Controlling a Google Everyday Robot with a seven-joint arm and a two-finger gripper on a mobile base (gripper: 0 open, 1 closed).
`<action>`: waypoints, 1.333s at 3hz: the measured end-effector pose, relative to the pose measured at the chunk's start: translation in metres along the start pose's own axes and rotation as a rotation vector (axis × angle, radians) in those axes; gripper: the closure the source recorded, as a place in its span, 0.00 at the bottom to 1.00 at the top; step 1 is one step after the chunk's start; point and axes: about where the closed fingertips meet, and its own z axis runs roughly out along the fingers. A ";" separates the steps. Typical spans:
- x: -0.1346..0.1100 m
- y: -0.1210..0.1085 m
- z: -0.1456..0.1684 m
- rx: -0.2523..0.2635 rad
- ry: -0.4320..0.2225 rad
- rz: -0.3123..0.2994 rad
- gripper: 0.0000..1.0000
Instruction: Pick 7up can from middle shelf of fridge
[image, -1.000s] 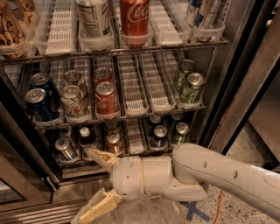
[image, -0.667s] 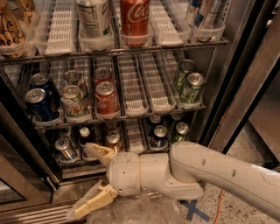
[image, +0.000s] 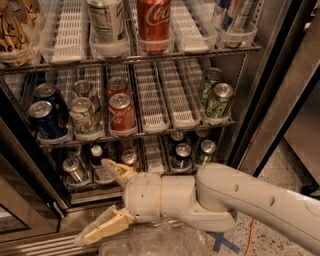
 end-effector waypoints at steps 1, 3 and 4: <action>-0.013 -0.017 0.002 0.120 -0.007 -0.021 0.00; -0.022 -0.034 0.009 0.162 0.017 -0.019 0.00; -0.027 -0.042 0.023 0.187 0.007 -0.032 0.00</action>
Offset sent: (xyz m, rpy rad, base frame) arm 0.0563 0.0127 0.0203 -0.0545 0.0093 -0.1707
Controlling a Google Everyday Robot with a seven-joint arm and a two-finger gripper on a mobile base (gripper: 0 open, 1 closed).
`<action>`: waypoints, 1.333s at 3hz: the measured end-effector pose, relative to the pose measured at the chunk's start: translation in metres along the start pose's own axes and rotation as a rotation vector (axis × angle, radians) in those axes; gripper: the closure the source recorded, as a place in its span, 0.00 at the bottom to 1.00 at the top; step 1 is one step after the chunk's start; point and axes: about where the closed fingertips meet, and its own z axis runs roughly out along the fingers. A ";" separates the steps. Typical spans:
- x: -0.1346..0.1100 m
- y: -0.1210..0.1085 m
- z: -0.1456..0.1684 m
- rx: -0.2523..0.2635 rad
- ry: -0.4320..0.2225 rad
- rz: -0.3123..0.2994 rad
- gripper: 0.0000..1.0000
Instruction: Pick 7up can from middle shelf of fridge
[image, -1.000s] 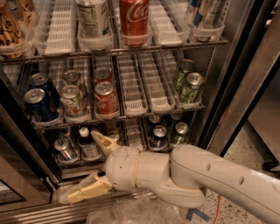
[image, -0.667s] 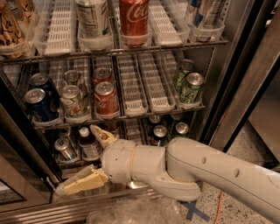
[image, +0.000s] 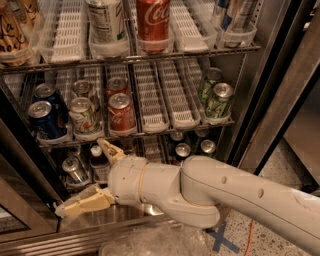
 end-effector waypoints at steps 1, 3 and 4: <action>-0.002 -0.020 0.019 0.112 -0.012 -0.002 0.00; -0.002 -0.033 0.017 0.164 -0.034 0.029 0.00; -0.008 -0.054 0.011 0.254 -0.071 0.074 0.00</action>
Offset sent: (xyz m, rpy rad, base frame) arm 0.0146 0.0084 0.0040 0.0283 -0.0122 -0.0630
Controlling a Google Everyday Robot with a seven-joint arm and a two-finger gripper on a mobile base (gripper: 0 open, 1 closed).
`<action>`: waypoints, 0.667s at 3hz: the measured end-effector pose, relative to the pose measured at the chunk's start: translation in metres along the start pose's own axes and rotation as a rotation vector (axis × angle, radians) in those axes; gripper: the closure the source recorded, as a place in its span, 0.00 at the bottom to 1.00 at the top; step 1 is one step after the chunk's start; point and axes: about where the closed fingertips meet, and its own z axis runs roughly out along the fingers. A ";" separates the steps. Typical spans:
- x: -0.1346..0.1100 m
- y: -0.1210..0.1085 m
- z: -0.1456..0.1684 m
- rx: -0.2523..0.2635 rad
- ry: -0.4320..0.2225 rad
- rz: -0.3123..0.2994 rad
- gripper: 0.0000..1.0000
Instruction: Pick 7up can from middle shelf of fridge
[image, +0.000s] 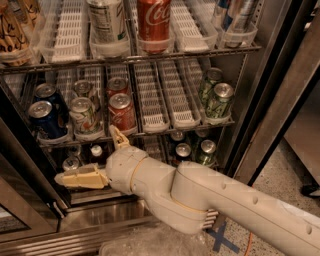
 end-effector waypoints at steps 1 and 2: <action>0.009 -0.008 0.003 0.038 0.024 0.021 0.00; 0.000 -0.021 0.010 0.078 0.017 0.010 0.00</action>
Offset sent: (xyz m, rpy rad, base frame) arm 0.0076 -0.0019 -0.0085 -0.0058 0.0304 -0.0357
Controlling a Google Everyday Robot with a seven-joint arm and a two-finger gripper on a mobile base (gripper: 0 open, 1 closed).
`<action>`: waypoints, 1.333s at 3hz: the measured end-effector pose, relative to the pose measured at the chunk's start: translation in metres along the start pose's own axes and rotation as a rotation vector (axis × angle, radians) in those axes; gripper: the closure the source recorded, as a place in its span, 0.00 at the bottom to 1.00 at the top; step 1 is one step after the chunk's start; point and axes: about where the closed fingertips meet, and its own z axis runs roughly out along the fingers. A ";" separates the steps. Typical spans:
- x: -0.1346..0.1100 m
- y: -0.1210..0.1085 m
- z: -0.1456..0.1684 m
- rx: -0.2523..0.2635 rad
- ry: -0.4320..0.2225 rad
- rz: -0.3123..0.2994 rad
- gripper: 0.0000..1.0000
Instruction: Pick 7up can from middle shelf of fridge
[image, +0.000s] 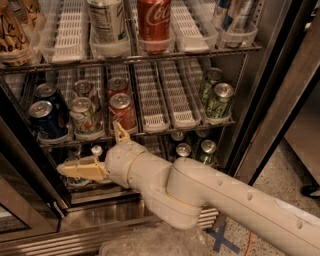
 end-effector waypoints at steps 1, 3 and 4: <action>0.001 -0.001 0.000 0.003 0.002 -0.001 0.13; -0.002 -0.004 0.015 0.004 0.020 -0.014 0.00; -0.002 -0.002 0.017 0.000 0.019 -0.014 0.06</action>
Offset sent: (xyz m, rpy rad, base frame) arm 0.0006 -0.0004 -0.0006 -0.0028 0.0002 -0.0029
